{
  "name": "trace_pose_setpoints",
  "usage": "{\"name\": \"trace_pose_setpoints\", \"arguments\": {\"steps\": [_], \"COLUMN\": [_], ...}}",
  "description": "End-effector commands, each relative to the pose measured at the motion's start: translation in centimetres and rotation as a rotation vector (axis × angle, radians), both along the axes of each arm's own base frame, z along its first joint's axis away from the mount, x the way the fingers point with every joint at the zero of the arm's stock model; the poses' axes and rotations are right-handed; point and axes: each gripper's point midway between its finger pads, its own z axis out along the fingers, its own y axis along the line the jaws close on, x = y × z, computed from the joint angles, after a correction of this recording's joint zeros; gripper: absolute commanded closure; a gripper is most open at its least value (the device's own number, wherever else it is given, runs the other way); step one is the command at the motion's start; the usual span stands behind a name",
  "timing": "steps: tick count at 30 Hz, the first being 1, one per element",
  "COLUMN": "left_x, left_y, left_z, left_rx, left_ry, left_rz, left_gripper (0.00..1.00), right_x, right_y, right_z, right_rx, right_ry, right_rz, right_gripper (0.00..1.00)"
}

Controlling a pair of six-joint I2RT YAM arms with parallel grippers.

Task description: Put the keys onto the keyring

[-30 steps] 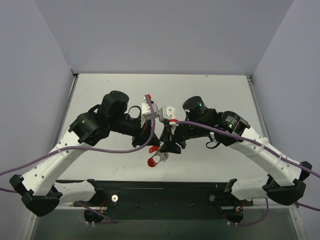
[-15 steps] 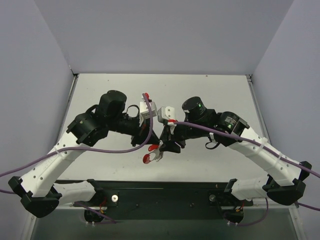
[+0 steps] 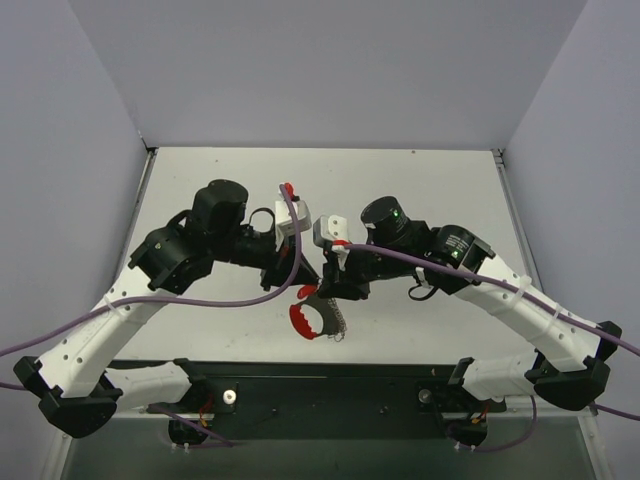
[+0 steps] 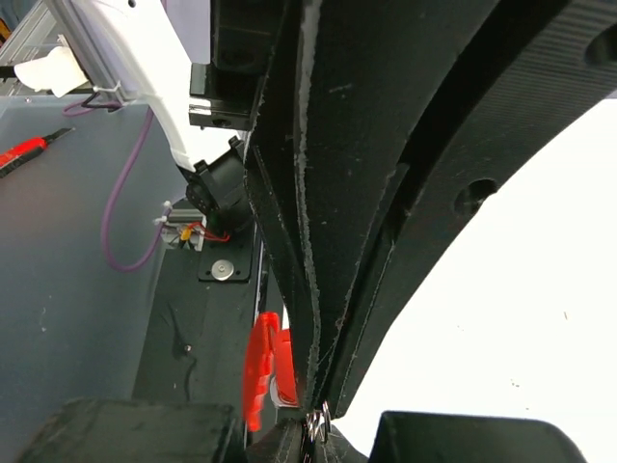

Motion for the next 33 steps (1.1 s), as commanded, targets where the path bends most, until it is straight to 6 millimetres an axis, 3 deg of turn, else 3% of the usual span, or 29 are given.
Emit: {"name": "trace_pose_setpoints", "arguments": {"steps": [1,19,28,29,31,32,33], "left_x": [-0.4,0.7,1.5,1.6,1.6,1.7,2.0], "left_y": [-0.1,2.1,1.0,0.9,0.9,0.7,0.8], "left_z": [2.9,-1.1,-4.2,-4.6,-4.9,-4.8,-5.3], "left_rx": [-0.085,0.028,0.083,0.085,0.084,0.074,0.084], "left_ry": [-0.065,-0.001,0.086,0.089,0.091,0.080,0.084], "left_rz": [-0.020,0.076,0.049,0.049,0.045,0.043,0.059], "left_gripper": [1.00,1.00,1.00,0.97,0.75,0.56,0.14], "right_x": [0.4,0.7,1.1,1.4,1.5,1.9,2.1], "right_y": [0.3,-0.5,-0.6,-0.6,-0.5,-0.5,-0.5], "right_z": [0.9,3.0,3.2,3.2,2.9,2.8,2.8], "right_rx": [0.041,0.122,0.143,0.150,0.154,0.159,0.162], "right_ry": [-0.021,-0.045,-0.049,-0.049,-0.033,-0.019,-0.011], "right_rz": [-0.017,-0.043,-0.061,-0.068,-0.065,-0.078,-0.081], "right_gripper": [1.00,1.00,1.00,1.00,1.00,1.00,1.00]}}
